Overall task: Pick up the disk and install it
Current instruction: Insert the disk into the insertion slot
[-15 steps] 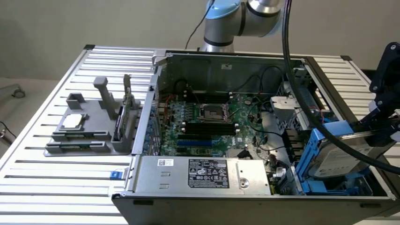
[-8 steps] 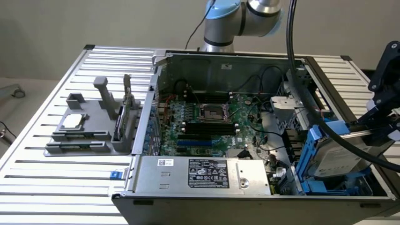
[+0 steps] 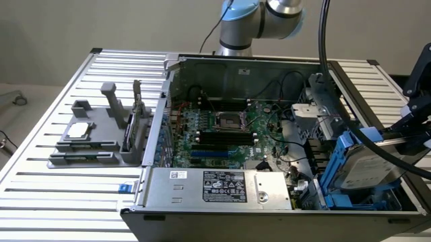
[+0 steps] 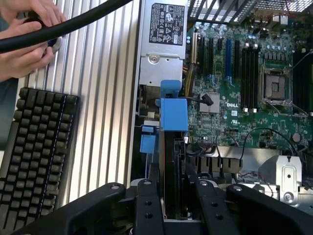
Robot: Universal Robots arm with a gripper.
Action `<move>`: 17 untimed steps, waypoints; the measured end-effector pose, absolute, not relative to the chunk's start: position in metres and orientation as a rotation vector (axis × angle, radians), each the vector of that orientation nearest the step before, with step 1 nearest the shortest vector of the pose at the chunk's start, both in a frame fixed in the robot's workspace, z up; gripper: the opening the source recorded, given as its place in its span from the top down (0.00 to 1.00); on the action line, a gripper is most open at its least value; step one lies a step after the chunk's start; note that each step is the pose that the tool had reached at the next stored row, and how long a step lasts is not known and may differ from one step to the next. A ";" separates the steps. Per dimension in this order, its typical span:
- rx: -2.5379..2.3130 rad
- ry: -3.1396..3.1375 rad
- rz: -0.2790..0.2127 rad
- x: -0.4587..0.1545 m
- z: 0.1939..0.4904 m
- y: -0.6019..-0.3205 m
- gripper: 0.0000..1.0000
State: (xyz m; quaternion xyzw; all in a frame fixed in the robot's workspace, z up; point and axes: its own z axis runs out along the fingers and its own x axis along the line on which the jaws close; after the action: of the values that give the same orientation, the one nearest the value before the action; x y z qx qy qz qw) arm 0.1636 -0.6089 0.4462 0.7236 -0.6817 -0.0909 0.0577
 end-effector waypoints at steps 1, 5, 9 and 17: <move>2.191 -2.064 -0.280 0.164 0.446 -0.609 0.69; 2.176 -2.057 -0.301 0.166 0.446 -0.609 0.69; 2.163 -2.052 -0.319 0.168 0.445 -0.609 0.69; 2.149 -2.045 -0.339 0.178 0.437 -0.609 0.69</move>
State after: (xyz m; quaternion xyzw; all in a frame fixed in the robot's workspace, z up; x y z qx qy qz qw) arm 0.1780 -0.6088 0.4365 0.7176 -0.6827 -0.1133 0.0777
